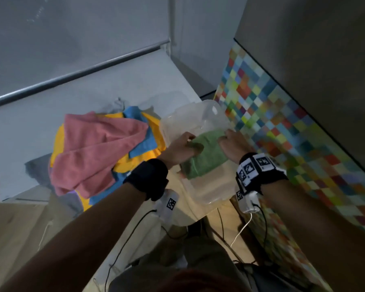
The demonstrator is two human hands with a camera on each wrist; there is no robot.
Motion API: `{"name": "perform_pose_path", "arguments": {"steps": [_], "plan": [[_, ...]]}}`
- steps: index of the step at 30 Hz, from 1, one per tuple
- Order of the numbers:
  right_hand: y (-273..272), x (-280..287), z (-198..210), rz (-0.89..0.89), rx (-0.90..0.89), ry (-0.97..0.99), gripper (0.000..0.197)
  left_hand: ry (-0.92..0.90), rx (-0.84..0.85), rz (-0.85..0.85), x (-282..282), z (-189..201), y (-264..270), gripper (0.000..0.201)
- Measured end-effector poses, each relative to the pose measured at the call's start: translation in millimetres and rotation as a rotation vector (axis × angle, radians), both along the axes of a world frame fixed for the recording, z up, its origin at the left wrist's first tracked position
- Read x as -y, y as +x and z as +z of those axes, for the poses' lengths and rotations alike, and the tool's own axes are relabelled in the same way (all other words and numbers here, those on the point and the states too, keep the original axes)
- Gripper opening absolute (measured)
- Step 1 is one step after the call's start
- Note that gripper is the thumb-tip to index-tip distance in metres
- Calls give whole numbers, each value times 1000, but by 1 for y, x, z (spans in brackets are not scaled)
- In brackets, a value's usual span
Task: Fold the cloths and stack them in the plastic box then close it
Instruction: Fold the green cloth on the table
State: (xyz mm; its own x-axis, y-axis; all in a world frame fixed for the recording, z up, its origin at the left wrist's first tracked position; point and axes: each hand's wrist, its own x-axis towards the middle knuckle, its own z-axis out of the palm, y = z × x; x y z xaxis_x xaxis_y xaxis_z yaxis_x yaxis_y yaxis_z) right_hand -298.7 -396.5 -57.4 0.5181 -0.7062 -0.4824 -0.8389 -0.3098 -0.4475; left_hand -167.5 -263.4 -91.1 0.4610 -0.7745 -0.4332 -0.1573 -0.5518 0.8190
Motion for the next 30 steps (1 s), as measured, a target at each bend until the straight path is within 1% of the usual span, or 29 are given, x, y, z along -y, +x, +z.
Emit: {"name": "perform_pose_path", "arguments": {"steps": [2,4,6,9,11,13,15,18,20,23,26,27,28,30], "plan": [[-8,12,-14,93,-110,-39,32,121,81,-56,19,-18,-11,41],[-13,18,-34,186,-163,-32,39,242,130,-146,29,-33,-21,42],[-15,21,-56,261,-213,3,50,344,128,-229,35,-48,-27,43],[-15,22,-83,333,-244,-2,55,450,72,-304,41,-70,-31,48],[-17,22,-100,390,-320,15,53,497,25,-336,45,-78,-36,60],[-20,25,-115,413,-388,47,42,539,-9,-355,49,-87,-41,74],[-24,28,-133,439,-400,63,37,570,-23,-389,52,-95,-45,79],[-27,29,-154,489,-431,90,37,578,-27,-438,55,-108,-49,67],[-24,28,-163,531,-499,113,35,611,-10,-460,58,-112,-52,58],[-26,25,-172,575,-535,131,30,678,72,-497,63,-114,-53,49],[-31,21,-174,638,-551,98,29,748,157,-572,61,-112,-53,48],[-32,18,-172,636,-550,86,30,749,159,-583,60,-109,-52,49],[-34,16,-174,666,-592,63,30,745,153,-579,58,-106,-50,51],[-35,11,-166,706,-624,-12,37,718,137,-568,55,-98,-44,57]]}}
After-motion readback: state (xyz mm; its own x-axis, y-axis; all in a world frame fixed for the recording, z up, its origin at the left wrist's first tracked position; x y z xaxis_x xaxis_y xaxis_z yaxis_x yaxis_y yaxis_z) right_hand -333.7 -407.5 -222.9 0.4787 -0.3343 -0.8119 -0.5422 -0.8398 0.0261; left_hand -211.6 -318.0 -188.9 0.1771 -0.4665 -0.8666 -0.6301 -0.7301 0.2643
